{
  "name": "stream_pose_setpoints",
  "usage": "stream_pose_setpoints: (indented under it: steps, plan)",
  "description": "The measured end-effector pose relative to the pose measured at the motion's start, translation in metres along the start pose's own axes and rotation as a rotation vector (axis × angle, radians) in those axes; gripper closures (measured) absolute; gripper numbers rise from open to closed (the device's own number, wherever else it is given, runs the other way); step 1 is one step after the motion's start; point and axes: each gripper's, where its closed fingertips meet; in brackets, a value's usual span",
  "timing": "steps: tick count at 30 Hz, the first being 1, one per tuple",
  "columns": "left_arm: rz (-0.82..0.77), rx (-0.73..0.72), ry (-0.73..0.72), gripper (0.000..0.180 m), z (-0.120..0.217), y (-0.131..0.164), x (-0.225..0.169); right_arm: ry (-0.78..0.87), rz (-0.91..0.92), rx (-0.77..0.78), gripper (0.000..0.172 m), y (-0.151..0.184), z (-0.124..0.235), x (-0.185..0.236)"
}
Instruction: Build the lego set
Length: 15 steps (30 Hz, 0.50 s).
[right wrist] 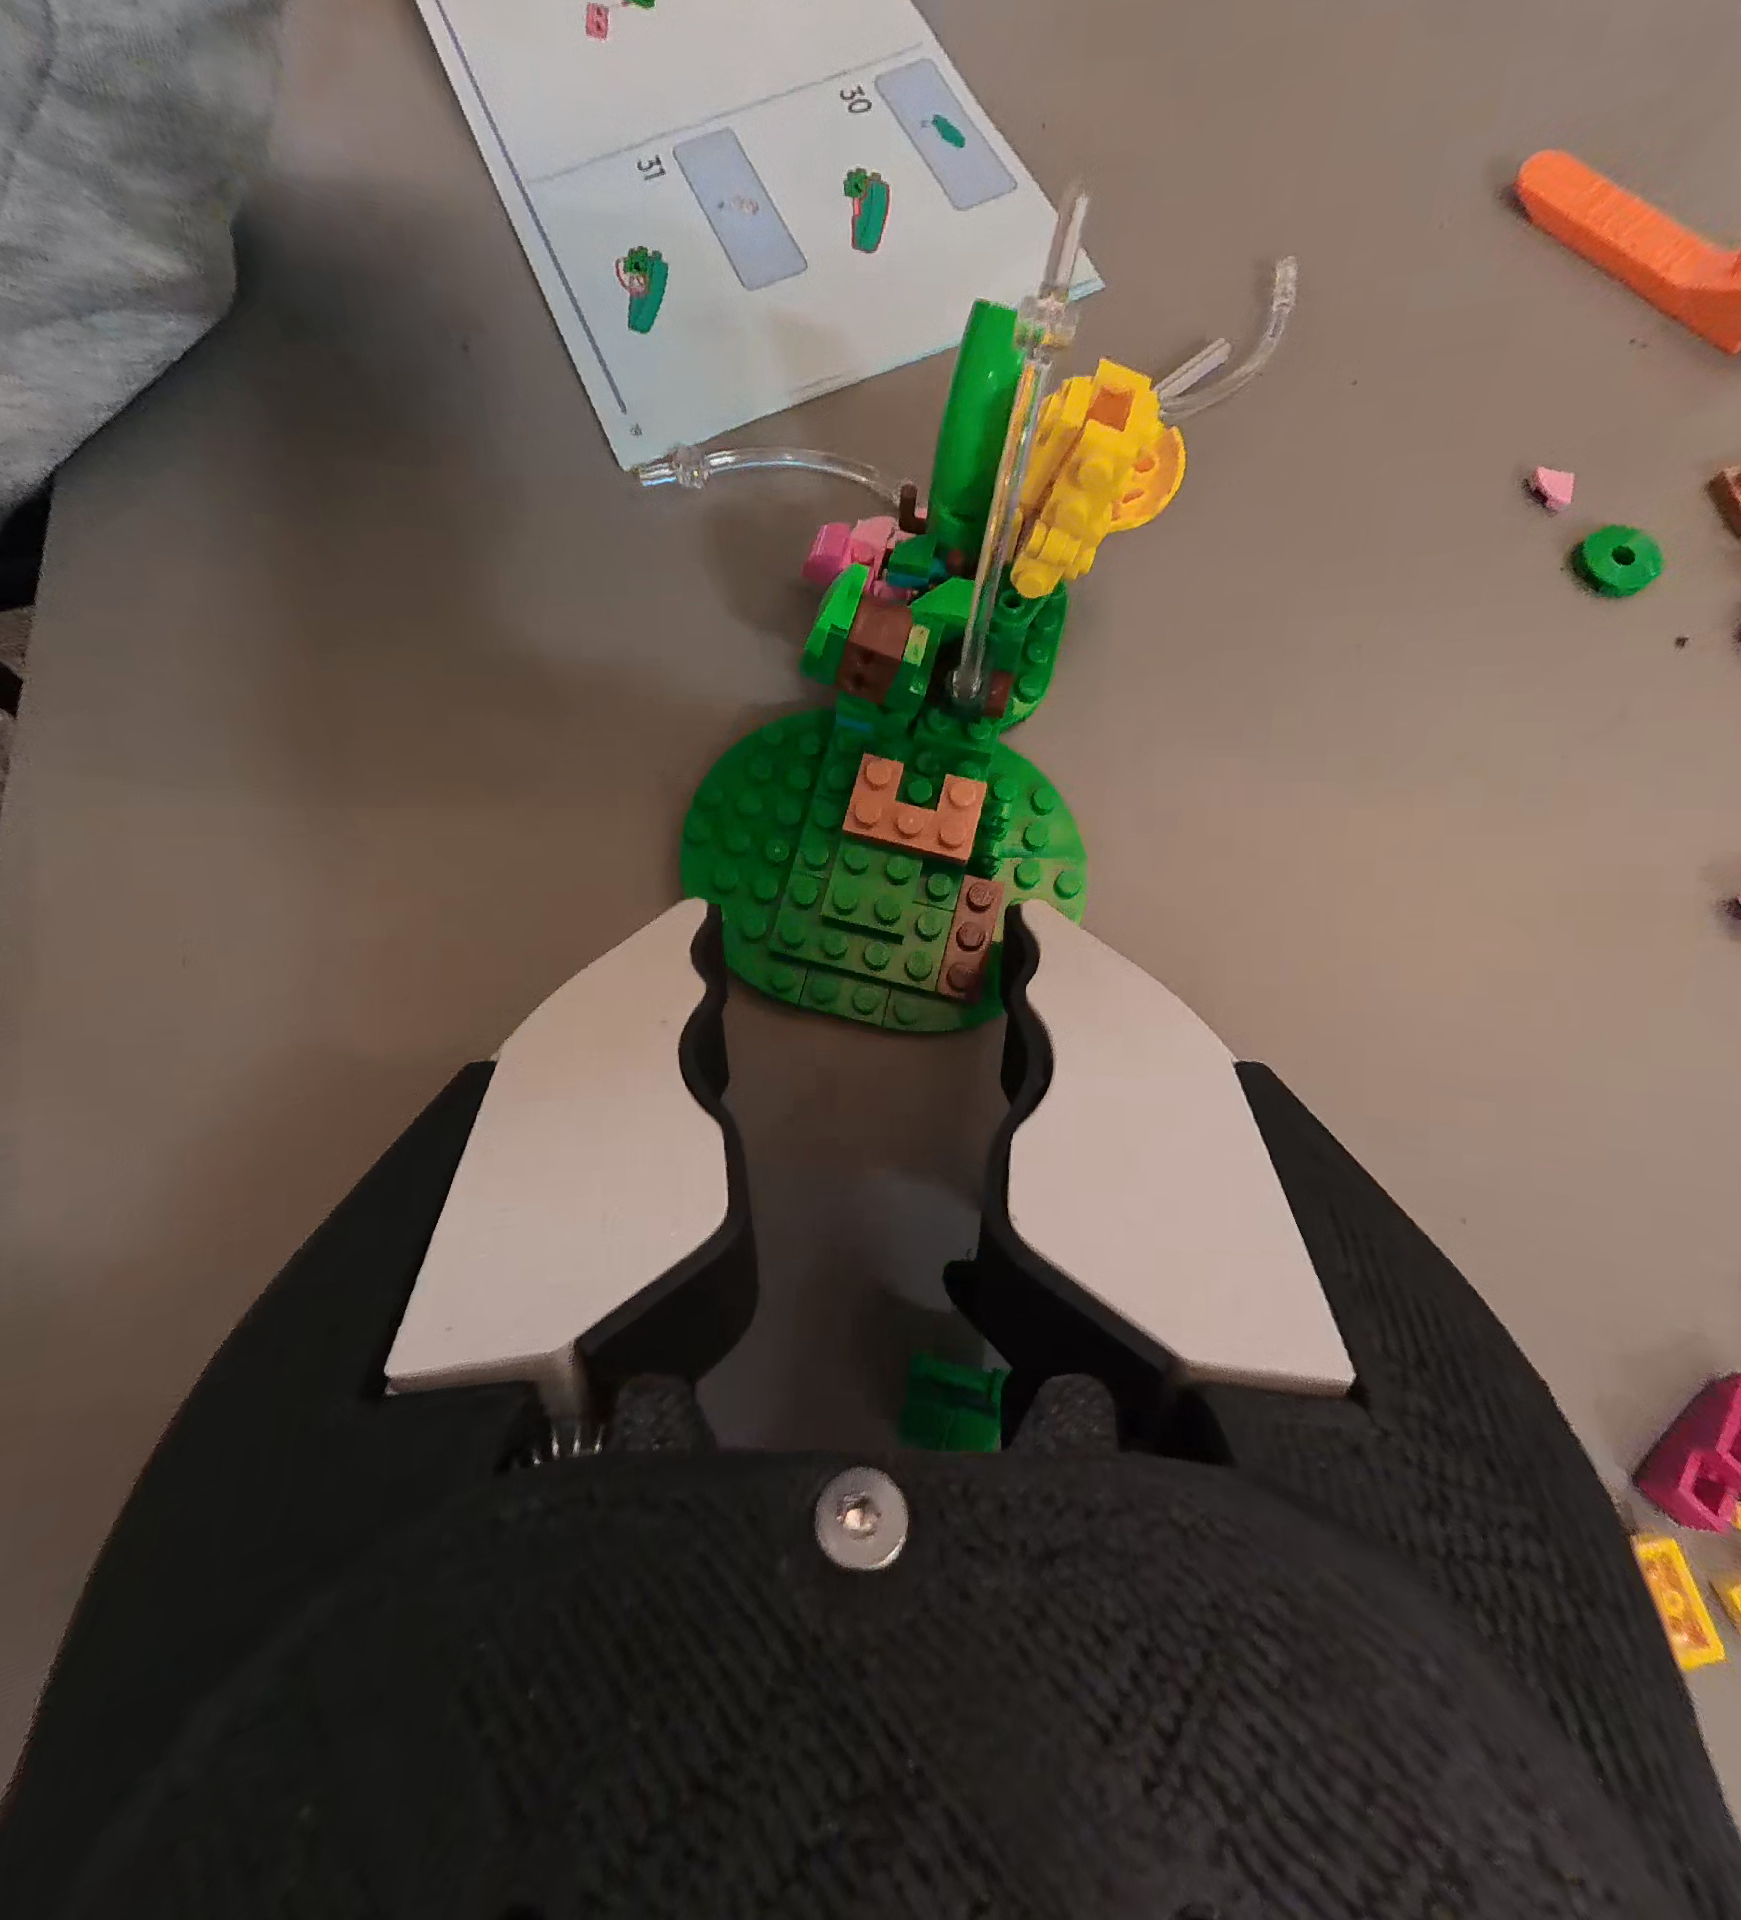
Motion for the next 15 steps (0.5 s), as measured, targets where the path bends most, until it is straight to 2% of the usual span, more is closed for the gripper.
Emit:
stream_pose_setpoints:
  steps: [9,15]
  plan:
    - [0.031,0.026,-0.099,0.159,0.025,0.009,0.033,-0.033,0.009,0.043,0.123,0.005,-0.001,0.012]
    - [0.061,0.027,-0.128,0.159,0.034,0.014,0.043,-0.122,0.026,0.066,0.123,0.008,-0.002,0.036]
Point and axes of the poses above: each gripper's, where its closed fingertips meet, z back along the fingers, y out of its underside, x = y × z across the jaws, and after that the axes turned 10 degrees about -z, right-handed
